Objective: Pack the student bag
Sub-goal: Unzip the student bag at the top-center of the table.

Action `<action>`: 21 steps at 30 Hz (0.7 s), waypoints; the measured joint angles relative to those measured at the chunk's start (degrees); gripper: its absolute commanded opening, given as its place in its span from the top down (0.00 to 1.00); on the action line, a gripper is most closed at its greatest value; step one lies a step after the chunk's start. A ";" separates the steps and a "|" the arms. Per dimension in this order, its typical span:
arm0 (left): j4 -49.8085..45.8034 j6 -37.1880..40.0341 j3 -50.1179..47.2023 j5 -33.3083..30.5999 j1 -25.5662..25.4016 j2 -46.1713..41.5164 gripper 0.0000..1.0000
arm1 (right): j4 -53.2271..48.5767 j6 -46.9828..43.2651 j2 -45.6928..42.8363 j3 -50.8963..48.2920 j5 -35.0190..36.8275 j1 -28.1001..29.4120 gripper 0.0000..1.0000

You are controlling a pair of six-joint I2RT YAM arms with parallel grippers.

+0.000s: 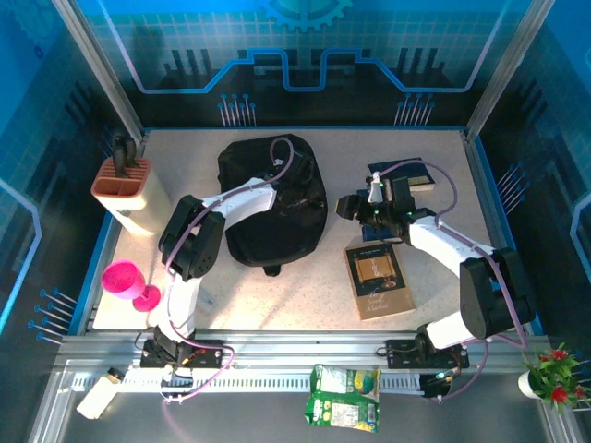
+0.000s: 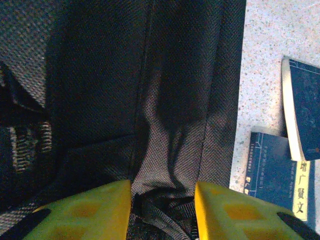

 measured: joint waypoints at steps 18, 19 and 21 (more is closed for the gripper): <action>-12.79 2.78 9.53 -12.26 -4.74 6.67 0.67 | 0.48 1.31 -0.17 -0.83 -0.39 0.00 0.29; -12.76 2.78 9.53 -12.15 -4.74 6.67 0.68 | 0.50 1.31 -0.37 -0.92 -0.39 0.00 0.29; -12.37 2.78 9.53 -12.00 -4.74 6.67 0.70 | 0.59 1.33 -0.81 -1.22 -0.39 0.00 0.29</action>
